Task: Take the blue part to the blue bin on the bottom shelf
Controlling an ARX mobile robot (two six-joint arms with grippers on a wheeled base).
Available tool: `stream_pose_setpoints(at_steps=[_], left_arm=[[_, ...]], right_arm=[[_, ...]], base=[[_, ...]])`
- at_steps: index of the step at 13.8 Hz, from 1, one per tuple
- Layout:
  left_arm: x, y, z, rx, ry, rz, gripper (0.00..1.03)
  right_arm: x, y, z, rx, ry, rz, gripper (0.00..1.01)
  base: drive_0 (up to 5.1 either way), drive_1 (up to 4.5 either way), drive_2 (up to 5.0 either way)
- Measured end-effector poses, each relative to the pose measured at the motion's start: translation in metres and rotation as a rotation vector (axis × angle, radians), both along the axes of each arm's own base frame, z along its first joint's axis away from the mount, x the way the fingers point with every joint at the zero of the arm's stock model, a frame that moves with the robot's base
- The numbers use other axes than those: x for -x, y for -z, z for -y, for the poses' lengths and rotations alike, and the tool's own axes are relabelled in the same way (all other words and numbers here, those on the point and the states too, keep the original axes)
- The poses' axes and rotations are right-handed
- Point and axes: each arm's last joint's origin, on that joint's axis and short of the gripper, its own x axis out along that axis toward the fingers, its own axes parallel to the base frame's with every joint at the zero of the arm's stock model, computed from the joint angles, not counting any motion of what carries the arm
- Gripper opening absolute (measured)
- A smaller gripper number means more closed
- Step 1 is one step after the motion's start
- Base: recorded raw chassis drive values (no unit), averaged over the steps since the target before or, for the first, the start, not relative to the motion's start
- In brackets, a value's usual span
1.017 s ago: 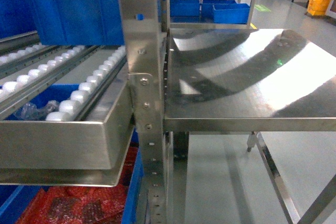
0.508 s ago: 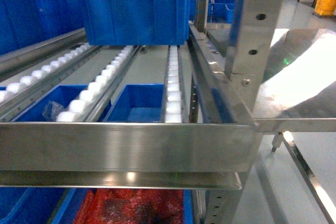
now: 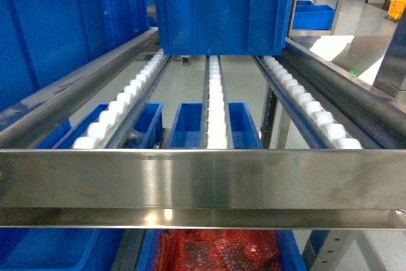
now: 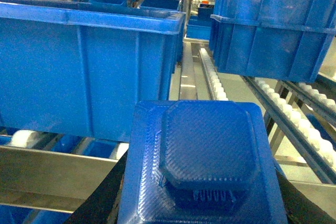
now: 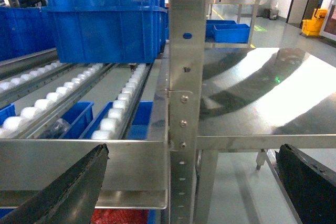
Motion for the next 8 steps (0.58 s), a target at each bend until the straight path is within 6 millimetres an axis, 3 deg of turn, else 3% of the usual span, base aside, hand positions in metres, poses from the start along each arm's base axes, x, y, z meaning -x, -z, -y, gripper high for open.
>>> stream_pose_setpoints(at_steps=[8], left_arm=[[0.0000,-0.0001,-0.0001,0.000,-0.001,0.002,0.43]], right_arm=[[0.0000,0.0001,0.0000,0.000,0.000,-0.001,0.98]], base=[[-5.0,2.48,2.5]])
